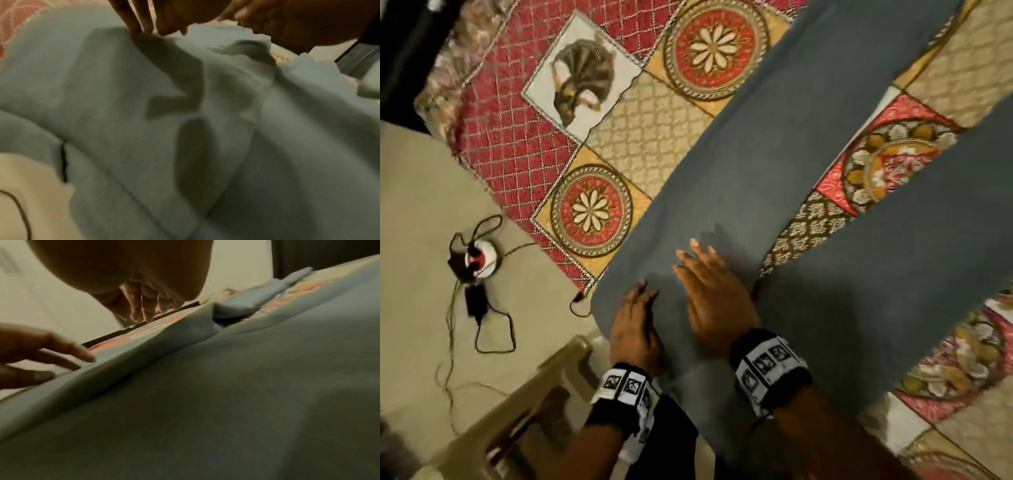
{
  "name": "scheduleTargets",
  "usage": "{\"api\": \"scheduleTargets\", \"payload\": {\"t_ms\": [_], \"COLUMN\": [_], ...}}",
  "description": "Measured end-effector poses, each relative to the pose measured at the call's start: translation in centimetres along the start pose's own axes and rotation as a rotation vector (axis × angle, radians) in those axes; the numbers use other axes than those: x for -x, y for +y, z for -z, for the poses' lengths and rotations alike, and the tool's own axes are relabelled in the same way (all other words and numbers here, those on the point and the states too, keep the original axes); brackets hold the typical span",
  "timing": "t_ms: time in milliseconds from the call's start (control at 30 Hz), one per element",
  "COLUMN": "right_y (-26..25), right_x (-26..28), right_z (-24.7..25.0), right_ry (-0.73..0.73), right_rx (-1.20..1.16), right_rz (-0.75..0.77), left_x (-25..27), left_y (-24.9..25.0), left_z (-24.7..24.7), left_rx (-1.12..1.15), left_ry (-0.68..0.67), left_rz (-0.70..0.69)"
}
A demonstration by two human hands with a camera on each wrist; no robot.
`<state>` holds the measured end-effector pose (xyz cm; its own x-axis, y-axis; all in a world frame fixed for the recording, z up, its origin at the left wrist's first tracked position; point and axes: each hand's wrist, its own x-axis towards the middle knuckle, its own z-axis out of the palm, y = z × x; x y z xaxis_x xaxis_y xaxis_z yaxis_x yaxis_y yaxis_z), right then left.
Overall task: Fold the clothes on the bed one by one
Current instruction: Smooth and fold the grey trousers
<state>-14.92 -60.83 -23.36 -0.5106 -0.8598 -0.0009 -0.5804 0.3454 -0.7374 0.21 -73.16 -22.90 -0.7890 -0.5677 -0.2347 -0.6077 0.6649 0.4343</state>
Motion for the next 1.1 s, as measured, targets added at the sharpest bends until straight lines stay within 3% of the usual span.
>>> {"api": "scheduleTargets", "payload": {"t_ms": [100, 200, 367, 567, 667, 767, 833, 900, 1033, 1100], "right_y": [-1.1, -0.3, 4.2, 11.2, 11.7, 9.8, 8.9, 8.9, 11.0, 12.3], "right_x": [-1.1, -1.6, -3.0, -5.6, -5.6, -5.4, -4.9, -4.5, -5.1, -5.1], "right_z": [-3.7, -5.6, -1.8, 6.7, 8.6, 8.3, 7.2, 6.4, 7.8, 8.3], "right_ry": [-0.231, -0.372, -0.297, -0.150, -0.110, -0.057, -0.048, -0.010, 0.247, 0.266], "right_rx": [0.172, 0.344, 0.460, 0.537, 0.497, 0.472, 0.490, 0.491, 0.331, 0.274], "right_rz": [0.251, 0.320, 0.196, -0.138, -0.288, -0.196, -0.092, -0.095, -0.419, -0.604], "left_x": [0.1, -0.2, -0.6, -1.9, -4.0, -8.1, -11.7, -15.4, -22.3, -24.3], "left_y": [-1.6, -2.0, -3.3, -3.5, -0.8, 3.5, 6.4, 8.4, 9.8, 8.5], "left_z": [-2.4, -3.2, -1.3, 0.8, 2.2, 1.7, 0.5, -0.9, -2.7, -2.4], "left_rx": [-0.045, -0.140, -0.216, -0.276, -0.311, -0.193, -0.148, -0.170, -0.317, -0.433], "left_ry": [-0.028, -0.060, -0.014, -0.137, -0.156, -0.155, -0.197, -0.260, -0.403, -0.424], "left_rz": [0.076, 0.093, 0.170, 0.216, 0.043, -0.279, -0.386, -0.432, -0.590, -0.625]}}
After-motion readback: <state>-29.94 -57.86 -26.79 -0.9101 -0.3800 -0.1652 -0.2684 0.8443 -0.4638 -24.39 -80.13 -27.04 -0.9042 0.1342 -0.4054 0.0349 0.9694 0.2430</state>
